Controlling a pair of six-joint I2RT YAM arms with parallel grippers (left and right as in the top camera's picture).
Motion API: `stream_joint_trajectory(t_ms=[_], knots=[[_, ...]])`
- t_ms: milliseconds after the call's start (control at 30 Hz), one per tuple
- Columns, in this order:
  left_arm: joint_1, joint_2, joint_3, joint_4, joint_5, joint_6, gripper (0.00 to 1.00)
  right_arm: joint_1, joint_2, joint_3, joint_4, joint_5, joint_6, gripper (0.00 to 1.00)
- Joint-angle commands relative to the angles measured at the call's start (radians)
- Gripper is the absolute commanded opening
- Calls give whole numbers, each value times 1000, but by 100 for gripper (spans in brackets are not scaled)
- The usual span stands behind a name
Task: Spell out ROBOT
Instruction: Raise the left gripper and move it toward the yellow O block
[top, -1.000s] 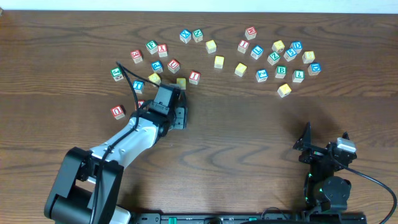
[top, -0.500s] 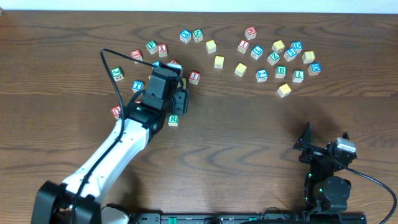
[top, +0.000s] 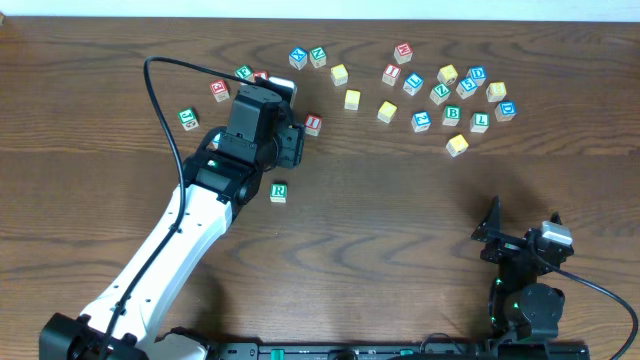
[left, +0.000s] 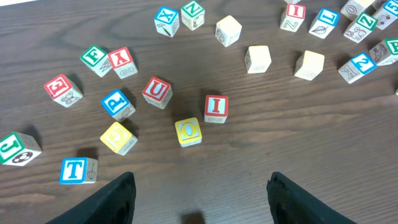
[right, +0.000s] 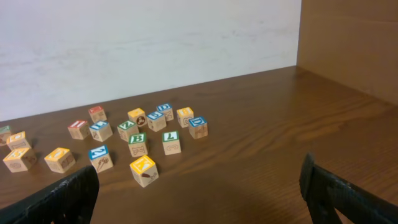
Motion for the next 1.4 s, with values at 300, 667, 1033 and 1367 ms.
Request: stream_joint_trajectory(t_ms=[300,667,1033,1367], knots=[[46,127,58,-1,-10,2,67,14,-2,-1,-4,12,14,99],[47,157,111,13,-8,6,67,14,-2,-1,-4,12,14,99],[59,335,222,-40,-8,5,66,14,-2,-1,-4,12,14,99],[60,390,264,-51,-9,-4,66,14,-2,-1,-4,12,14,99]])
